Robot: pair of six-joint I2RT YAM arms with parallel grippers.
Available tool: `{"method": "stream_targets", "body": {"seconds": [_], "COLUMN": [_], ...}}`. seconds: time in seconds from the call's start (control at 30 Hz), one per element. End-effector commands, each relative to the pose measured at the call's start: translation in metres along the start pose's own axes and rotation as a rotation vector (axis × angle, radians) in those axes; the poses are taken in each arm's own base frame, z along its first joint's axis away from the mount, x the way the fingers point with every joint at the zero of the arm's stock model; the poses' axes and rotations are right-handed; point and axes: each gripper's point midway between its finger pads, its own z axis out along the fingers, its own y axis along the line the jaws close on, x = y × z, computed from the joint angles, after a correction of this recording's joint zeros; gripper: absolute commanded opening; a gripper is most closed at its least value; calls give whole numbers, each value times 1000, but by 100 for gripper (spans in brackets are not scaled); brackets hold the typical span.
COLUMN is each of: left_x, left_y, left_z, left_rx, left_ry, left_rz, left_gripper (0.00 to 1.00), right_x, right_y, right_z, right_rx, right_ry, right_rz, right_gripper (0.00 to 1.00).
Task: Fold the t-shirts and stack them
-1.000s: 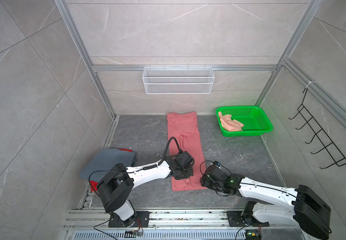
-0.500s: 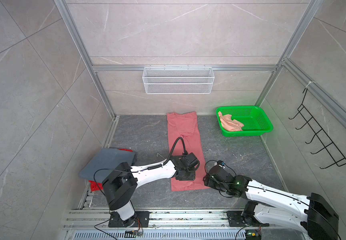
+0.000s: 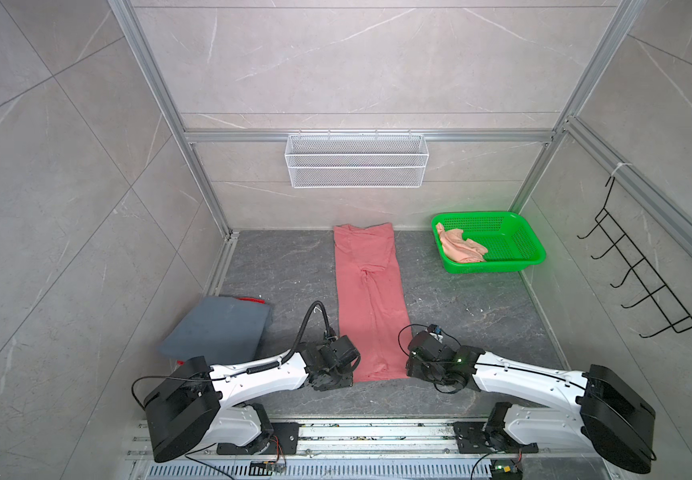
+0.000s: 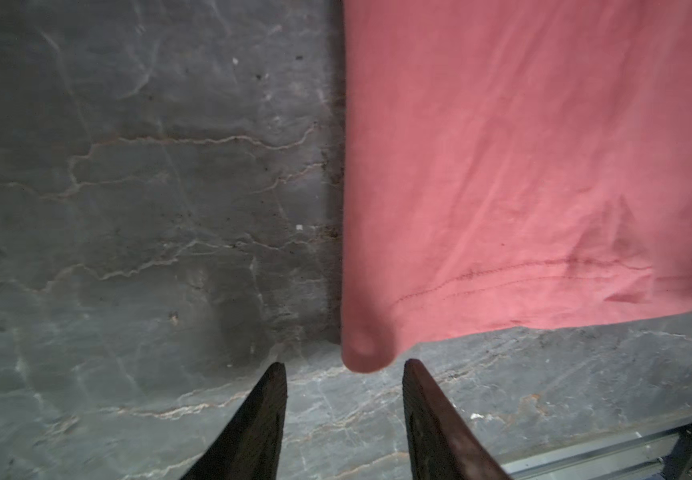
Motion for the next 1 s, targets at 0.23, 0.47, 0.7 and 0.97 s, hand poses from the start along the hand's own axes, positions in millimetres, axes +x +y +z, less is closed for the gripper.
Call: {"method": "stream_targets", "body": {"seconds": [0.23, 0.47, 0.7, 0.97], "left_x": [-18, -6, 27, -35], "left_y": [-29, -17, -54, -90], "left_z": [12, -5, -49, -94], "left_rx": [155, 157, 235, 239], "left_ry": [-76, -74, -25, -224], "left_rz": [-97, -117, 81, 147], "left_gripper": [23, 0, 0, 0], "right_x": [15, 27, 29, -44], "right_y": [4, 7, 24, 78], "right_z": [19, 3, -70, -117], "right_rx": [-26, -46, -84, -79], "right_ry": [58, 54, -126, -502], "right_rz": [-8, -14, -99, -72], "right_gripper": [34, 0, 0, 0]}}
